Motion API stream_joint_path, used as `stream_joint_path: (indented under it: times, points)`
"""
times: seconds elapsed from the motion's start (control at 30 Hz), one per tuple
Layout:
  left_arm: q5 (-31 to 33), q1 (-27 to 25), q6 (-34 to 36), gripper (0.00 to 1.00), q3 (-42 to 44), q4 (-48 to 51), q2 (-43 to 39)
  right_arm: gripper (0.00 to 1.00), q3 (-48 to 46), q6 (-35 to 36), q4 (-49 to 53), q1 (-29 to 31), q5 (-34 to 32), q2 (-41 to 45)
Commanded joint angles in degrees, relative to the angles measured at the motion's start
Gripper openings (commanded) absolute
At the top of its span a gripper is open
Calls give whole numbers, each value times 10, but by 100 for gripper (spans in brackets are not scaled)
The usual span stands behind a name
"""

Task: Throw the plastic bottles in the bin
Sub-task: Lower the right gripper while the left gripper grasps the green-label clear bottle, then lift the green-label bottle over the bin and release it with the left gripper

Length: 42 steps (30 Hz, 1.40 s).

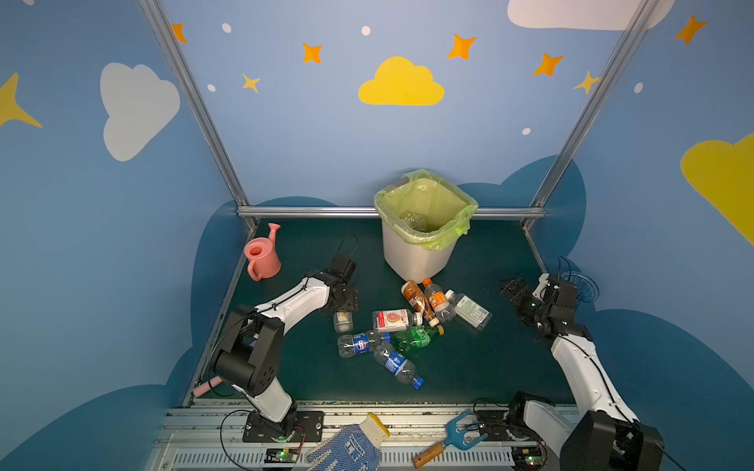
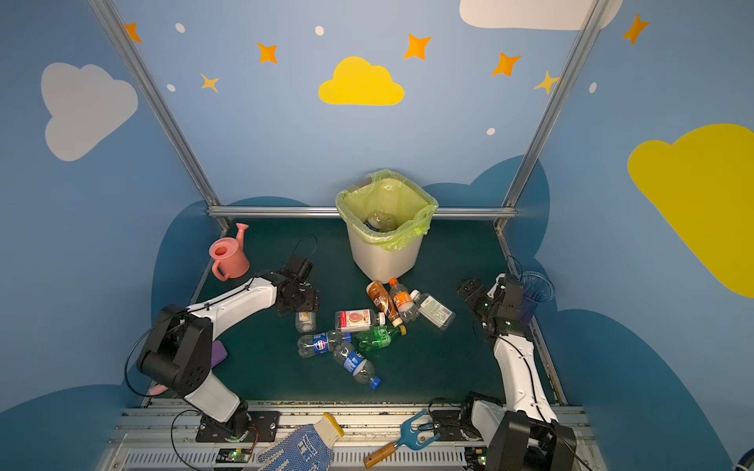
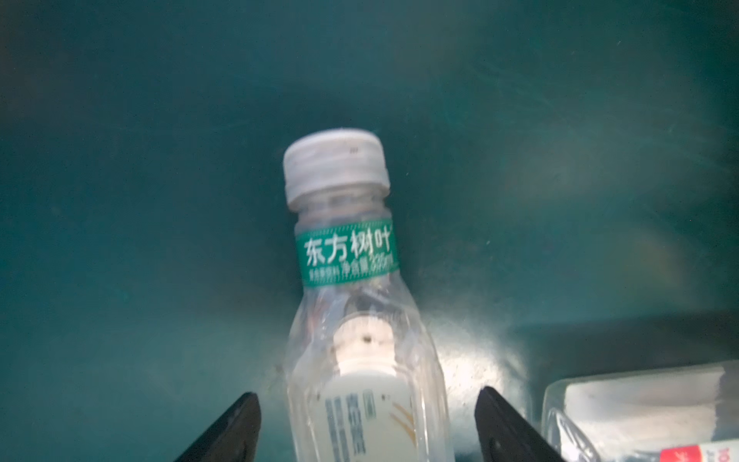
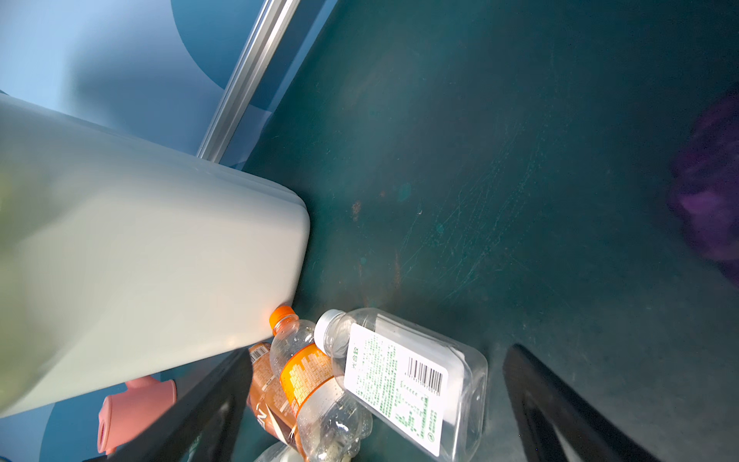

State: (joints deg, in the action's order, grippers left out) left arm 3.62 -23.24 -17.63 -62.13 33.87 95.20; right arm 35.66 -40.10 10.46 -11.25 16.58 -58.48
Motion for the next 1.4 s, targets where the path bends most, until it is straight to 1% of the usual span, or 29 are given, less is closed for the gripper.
stream_joint_path:
  times: [0.0,0.13,0.27,0.4,0.5,0.53,0.63,0.67,0.7,0.73,0.8,0.87,0.9,0.97,1.03,1.1,1.17,1.2,1.23,1.27,1.3,1.33,1.37]
  points:
    - [14,-2,11,83,-16,36,29,98,-6,-1,-8,-4,8,-1]
    - [14,-1,15,79,-23,36,44,98,-6,-1,-8,-8,12,-3]
    - [8,-2,18,72,-33,34,54,98,-8,-1,-8,-14,15,-3]
    - [-4,0,22,56,-44,35,62,98,-9,-1,-7,-18,19,-1]
    - [-39,12,16,43,-39,15,50,98,-10,-2,-6,-25,23,0]
    - [-54,18,11,41,-35,2,38,98,-10,-3,-7,-27,24,1]
    - [-101,46,-8,35,-23,-52,-31,98,-10,-3,-5,-34,27,5]
    - [-126,64,-19,33,-20,-75,-56,98,-9,-2,-4,-36,28,6]
    - [-147,80,-30,32,-20,-99,-91,98,-9,-2,-3,-38,28,8]
    - [-154,92,-37,32,-25,-119,-120,98,-10,-1,-2,-39,28,9]
    - [-147,108,-49,33,-43,-178,-189,98,-10,0,0,-44,30,12]
    - [-123,110,-35,37,-57,-267,-244,98,-10,-1,2,-47,32,18]
    - [-112,110,-31,39,-65,-315,-263,98,-11,-2,4,-48,33,21]
    - [-103,111,-33,40,-98,-373,-280,98,-12,-4,7,-50,34,30]
    - [-106,109,-46,40,-142,-407,-268,98,-14,-6,8,-52,35,39]
    - [-137,97,-55,40,-188,-445,-228,98,-14,-5,12,-55,36,50]
    - [-155,70,-61,41,-244,-440,-171,98,-12,-5,18,-57,38,61]
    - [-175,50,-56,43,-276,-424,-138,98,-10,-6,21,-59,38,66]
    - [-186,27,-45,45,-323,-386,-98,98,-11,-7,22,-59,39,72]
    - [-193,2,-27,48,-390,-315,-46,98,-11,-7,23,-59,41,77]
    - [-196,-16,-8,50,-466,-236,10,98,-10,-6,24,-60,42,79]
    - [-202,-32,11,53,-562,-151,80,98,-9,-5,27,-60,42,83]
    - [-209,-43,16,56,-651,-60,136,98,-7,-1,33,-61,42,85]
